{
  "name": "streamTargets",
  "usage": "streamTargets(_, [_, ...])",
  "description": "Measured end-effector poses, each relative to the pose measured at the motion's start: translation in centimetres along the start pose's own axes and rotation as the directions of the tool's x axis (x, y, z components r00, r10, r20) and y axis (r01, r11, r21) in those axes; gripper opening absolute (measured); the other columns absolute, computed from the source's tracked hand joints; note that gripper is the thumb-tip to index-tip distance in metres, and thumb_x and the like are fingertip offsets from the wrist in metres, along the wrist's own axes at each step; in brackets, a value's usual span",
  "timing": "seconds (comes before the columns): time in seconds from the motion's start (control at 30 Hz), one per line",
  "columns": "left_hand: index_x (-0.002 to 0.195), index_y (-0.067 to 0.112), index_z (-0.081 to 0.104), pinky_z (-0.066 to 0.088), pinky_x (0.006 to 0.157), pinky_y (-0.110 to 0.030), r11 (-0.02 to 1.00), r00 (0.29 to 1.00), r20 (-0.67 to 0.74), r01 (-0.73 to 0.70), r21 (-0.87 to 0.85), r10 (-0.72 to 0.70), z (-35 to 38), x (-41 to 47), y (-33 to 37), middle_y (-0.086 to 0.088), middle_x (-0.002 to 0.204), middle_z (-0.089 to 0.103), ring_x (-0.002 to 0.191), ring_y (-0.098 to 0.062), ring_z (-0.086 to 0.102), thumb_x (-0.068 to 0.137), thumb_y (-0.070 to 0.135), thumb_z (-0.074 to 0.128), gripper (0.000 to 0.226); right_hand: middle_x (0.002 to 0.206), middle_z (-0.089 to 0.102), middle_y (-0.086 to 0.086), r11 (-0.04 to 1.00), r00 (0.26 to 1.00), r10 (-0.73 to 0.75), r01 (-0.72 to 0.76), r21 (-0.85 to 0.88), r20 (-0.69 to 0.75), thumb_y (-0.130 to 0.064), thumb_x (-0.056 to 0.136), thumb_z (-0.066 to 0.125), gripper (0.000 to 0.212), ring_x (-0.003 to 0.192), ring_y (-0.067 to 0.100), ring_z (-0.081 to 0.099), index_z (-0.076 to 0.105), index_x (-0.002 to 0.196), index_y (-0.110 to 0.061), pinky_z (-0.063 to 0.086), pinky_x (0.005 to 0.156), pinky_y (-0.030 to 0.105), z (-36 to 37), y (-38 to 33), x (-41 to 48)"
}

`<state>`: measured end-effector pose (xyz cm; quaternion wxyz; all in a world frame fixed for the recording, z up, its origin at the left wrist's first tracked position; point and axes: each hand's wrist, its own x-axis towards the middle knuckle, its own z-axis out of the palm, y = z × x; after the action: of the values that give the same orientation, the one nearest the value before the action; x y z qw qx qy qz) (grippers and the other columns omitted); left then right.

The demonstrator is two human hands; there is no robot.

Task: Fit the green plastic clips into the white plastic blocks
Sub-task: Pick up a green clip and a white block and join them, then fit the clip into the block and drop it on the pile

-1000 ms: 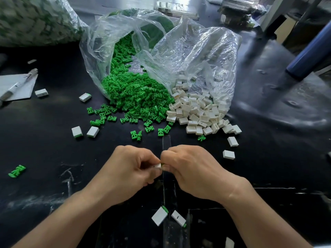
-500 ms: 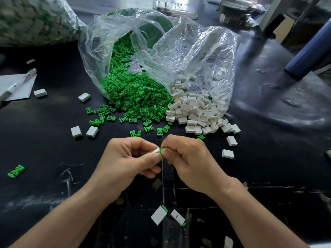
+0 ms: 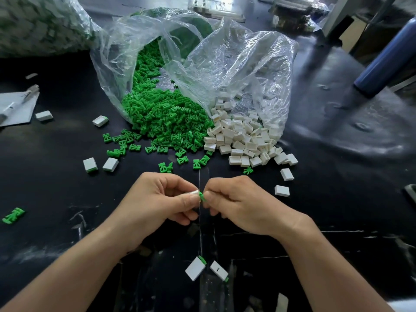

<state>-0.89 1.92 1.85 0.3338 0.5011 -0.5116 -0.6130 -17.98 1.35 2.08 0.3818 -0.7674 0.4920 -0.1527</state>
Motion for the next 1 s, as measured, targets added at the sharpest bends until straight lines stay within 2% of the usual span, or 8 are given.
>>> streamTargets(0.07, [0.072,0.003,0.070,0.052,0.046,-0.021,1.000,1.000,0.010,0.023,-0.001,-0.023,-0.1,0.0,0.0,-0.017,0.065,0.069,0.051,-0.017,0.065,0.071,0.005,0.069,0.002,0.070,0.059,0.007,0.999,1.000,0.007,-0.006,-0.048,0.015,-0.020,0.093,0.046,0.023,0.068,0.019,0.052,0.055,0.078,-0.005,0.043,0.069,0.044,0.1,-0.2,0.0])
streamTargets(0.13, [0.072,0.005,0.071,0.053,0.046,-0.021,0.999,0.999,0.024,0.039,0.007,-0.040,-0.2,0.0,-0.1,-0.016,0.066,0.069,0.051,-0.017,0.065,0.074,0.003,0.067,0.005,0.070,0.057,0.009,0.998,0.999,0.016,-0.014,-0.061,0.028,-0.021,0.093,0.045,0.024,0.068,0.021,0.050,0.053,0.076,-0.005,0.042,0.068,0.044,0.1,-0.4,0.0])
streamTargets(0.3, [0.074,0.005,0.071,0.053,0.049,-0.022,0.999,0.997,0.061,0.050,-0.004,-0.050,-0.3,-0.1,0.1,-0.016,0.069,0.070,0.055,-0.018,0.067,0.076,0.007,0.066,0.006,0.066,0.053,0.001,1.000,1.000,0.006,-0.006,-0.028,0.005,-0.019,0.094,0.046,0.023,0.068,0.016,0.049,0.054,0.078,-0.005,0.042,0.069,0.041,0.0,-0.5,0.0])
streamTargets(0.43, [0.077,0.002,0.070,0.054,0.049,-0.022,1.000,0.999,0.046,-0.001,-0.025,0.002,-0.3,-0.2,0.3,-0.015,0.069,0.070,0.054,-0.018,0.066,0.065,0.018,0.066,0.020,0.066,0.052,0.001,1.000,0.998,-0.008,0.009,0.016,-0.069,-0.019,0.095,0.044,0.024,0.068,0.018,0.048,0.052,0.076,-0.007,0.041,0.068,0.041,0.5,-0.5,0.1])
streamTargets(0.57, [0.078,0.001,0.068,0.052,0.047,-0.022,0.998,0.998,0.016,-0.059,-0.006,0.059,-0.6,-0.3,0.4,-0.013,0.066,0.070,0.052,-0.018,0.065,0.065,0.017,0.066,0.021,0.060,0.043,-0.007,0.998,0.985,-0.068,0.068,-0.011,-0.156,-0.014,0.094,0.045,0.022,0.060,0.012,0.040,0.045,0.072,-0.016,0.035,0.061,0.030,1.2,-0.9,0.2])
streamTargets(0.7, [0.073,0.003,0.069,0.051,0.046,-0.022,0.981,0.994,0.063,-0.100,0.167,0.090,-1.1,-0.4,0.1,-0.011,0.061,0.067,0.052,-0.019,0.066,0.075,0.004,0.067,0.003,0.068,0.039,-0.006,0.950,0.981,-0.194,0.186,-0.251,-0.008,-0.011,0.092,0.044,0.018,0.066,0.018,0.039,0.039,0.076,-0.016,0.037,0.062,0.037,0.9,-1.2,0.0])
streamTargets(0.87, [0.065,0.016,0.068,0.048,0.047,-0.017,0.909,0.986,0.103,-0.161,0.384,0.131,-1.1,-0.6,-0.4,-0.003,0.055,0.066,0.048,-0.009,0.064,0.077,0.000,0.070,0.020,0.074,0.035,-0.006,0.863,0.969,-0.212,0.246,-0.441,0.124,-0.013,0.092,0.044,0.020,0.073,0.020,0.039,0.033,0.077,-0.019,0.035,0.065,0.037,0.8,-1.3,0.0])
streamTargets(1.0, [0.061,0.019,0.065,0.049,0.046,-0.018,0.906,0.985,0.153,-0.140,0.400,0.085,-1.2,-0.6,-0.5,-0.003,0.054,0.065,0.048,-0.012,0.064,0.078,-0.001,0.069,0.027,0.074,0.036,-0.007,0.835,0.958,-0.236,0.287,-0.469,0.165,-0.012,0.091,0.047,0.020,0.071,0.018,0.038,0.034,0.077,-0.020,0.032,0.063,0.033,1.0,-1.2,-0.1])
